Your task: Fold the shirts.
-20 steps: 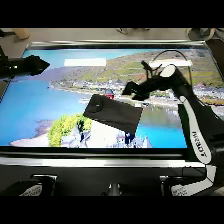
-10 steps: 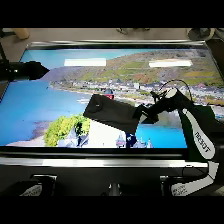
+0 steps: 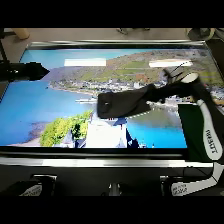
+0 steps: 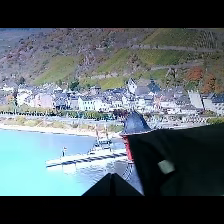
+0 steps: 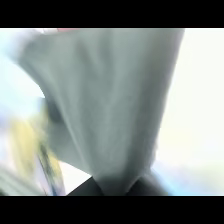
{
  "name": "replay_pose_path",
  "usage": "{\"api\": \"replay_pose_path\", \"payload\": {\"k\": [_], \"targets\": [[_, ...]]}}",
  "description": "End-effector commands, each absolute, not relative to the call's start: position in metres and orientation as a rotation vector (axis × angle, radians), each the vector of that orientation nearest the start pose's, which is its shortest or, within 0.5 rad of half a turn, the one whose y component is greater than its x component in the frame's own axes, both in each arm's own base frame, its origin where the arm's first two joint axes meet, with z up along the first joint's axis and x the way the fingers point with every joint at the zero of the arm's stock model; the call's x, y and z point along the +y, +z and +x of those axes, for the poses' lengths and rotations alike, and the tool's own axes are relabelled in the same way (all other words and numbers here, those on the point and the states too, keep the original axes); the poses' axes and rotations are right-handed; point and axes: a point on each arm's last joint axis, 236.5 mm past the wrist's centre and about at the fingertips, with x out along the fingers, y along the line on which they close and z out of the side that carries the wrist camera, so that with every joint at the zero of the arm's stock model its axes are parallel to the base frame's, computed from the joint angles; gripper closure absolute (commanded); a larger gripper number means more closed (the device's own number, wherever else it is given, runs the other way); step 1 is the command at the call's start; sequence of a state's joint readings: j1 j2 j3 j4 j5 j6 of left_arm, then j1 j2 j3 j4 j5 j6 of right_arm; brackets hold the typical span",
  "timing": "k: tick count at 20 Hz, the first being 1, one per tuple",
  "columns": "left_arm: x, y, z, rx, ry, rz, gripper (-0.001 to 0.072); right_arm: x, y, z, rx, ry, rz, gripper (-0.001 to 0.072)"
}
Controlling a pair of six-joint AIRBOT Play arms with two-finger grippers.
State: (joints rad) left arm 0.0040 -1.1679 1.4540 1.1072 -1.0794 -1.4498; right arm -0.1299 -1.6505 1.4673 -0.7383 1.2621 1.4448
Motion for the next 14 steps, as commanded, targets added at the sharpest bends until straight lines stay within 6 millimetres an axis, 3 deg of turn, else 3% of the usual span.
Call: {"api": "replay_pose_path", "payload": {"k": [1,3,6,10,14], "targets": [[-0.09,0.2,0.438,0.759,-0.339,-0.247,0.0681,-0.004,0.09,0.486,1.116,0.255,0.853,0.0683],[-0.09,0.194,0.441,0.774,-0.337,-0.249,0.0681,-0.057,0.106,0.472,1.096,0.192,0.901,0.0683],[-0.09,0.185,0.445,0.792,-0.337,-0.25,0.0681,-0.115,0.126,0.444,1.053,0.086,0.982,0.0683],[-0.09,0.181,0.446,0.803,-0.336,-0.252,0.0681,-0.163,0.149,0.403,1.006,-0.032,1.02,0.0683],[-0.09,0.18,0.447,0.804,-0.336,-0.251,0.0681,-0.203,0.154,0.355,1.016,-0.228,0.996,0.0683]]}}
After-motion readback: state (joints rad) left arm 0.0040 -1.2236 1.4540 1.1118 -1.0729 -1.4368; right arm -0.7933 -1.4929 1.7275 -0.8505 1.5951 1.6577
